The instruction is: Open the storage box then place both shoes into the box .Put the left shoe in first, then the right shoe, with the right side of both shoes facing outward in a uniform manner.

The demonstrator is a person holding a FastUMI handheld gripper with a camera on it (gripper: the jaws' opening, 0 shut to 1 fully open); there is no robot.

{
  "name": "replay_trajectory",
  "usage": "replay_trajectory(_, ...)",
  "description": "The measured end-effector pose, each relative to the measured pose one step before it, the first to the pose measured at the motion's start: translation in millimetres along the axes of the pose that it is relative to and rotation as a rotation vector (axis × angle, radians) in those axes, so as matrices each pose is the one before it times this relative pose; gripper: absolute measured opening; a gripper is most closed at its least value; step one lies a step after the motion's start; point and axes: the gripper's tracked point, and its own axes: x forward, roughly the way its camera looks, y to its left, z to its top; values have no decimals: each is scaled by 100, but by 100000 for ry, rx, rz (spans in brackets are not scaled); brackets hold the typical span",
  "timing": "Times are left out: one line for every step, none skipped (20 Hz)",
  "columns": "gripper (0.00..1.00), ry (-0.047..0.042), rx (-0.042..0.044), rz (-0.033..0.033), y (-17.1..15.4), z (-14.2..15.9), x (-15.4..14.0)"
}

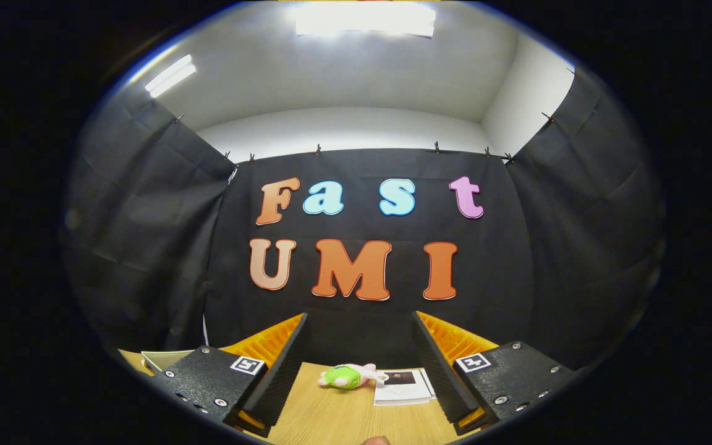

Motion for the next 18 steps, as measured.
replay_trajectory(96,-64,822,272,62,-56,-83)
replay_trajectory(96,-248,794,-23,-22,35,3)
replay_trajectory(96,98,228,176,135,-50,22)
replay_trajectory(96,86,21,-204,-72,-150,52)
replay_trajectory(96,109,-240,-89,-29,-33,-48)
replay_trajectory(96,22,-296,-95,-1,-94,5)
replay_trajectory(96,113,-166,-86,62,-71,-55)
replay_trajectory(96,-133,-59,408,198,-30,70)
replay_trajectory(97,-48,141,557,209,3,-33)
replay_trajectory(97,-273,188,720,140,-123,86)
replay_trajectory(97,124,230,173,92,-68,-35)
replay_trajectory(96,394,-17,148,-20,-182,79)
replay_trajectory(96,350,-259,-387,-35,-124,39)
replay_trajectory(96,273,-474,-551,-110,-84,72)
replay_trajectory(96,174,-440,-619,-86,-44,-71)
replay_trajectory(96,-30,-163,-304,-76,11,-19)
replay_trajectory(96,140,-60,23,70,-40,-46)
replay_trajectory(96,327,61,67,112,-115,131)
